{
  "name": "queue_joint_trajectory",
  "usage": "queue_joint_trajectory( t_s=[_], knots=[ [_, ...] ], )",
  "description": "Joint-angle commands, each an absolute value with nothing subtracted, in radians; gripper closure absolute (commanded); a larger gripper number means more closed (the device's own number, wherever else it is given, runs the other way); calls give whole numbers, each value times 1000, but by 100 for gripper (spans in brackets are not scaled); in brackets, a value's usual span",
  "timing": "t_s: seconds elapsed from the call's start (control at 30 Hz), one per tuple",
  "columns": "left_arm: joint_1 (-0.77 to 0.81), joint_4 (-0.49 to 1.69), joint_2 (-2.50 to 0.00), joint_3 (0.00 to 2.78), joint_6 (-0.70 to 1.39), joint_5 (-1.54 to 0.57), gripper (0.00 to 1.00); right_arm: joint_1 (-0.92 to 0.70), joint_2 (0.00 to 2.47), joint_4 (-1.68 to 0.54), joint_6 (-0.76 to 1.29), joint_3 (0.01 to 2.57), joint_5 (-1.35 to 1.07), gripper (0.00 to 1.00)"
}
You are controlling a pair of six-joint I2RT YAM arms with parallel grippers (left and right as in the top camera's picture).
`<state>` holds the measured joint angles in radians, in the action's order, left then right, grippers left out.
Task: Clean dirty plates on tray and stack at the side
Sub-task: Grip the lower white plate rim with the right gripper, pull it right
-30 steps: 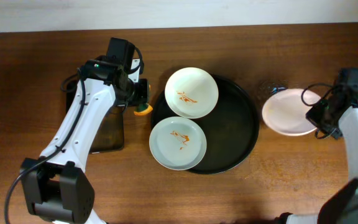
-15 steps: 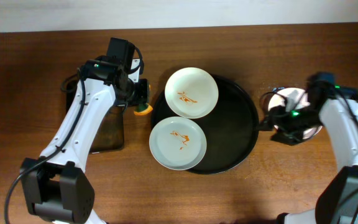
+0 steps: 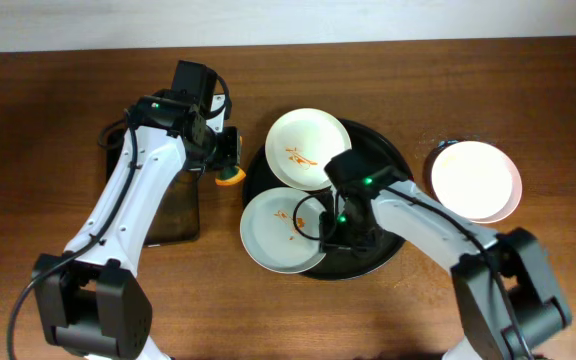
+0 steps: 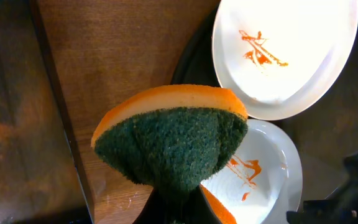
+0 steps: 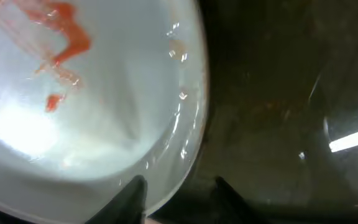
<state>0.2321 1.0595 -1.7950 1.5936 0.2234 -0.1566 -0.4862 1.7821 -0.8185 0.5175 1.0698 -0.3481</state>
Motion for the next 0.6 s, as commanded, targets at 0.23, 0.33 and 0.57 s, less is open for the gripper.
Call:
queue_joint_trajectory(
  t_s=[0.23,0.33,0.57],
  knots=[
    [226,1061,-1767,1604,207,-160,100,-315,1792,-973,405,1231,31,96],
    [226,1060,-1767,1604,207,-160,100,-255,1792,-981,105,1307,65,96],
    [287,990,-1768,1596,207,-275,100,-256,1792,-1071,184,1309,30,96]
  ],
)
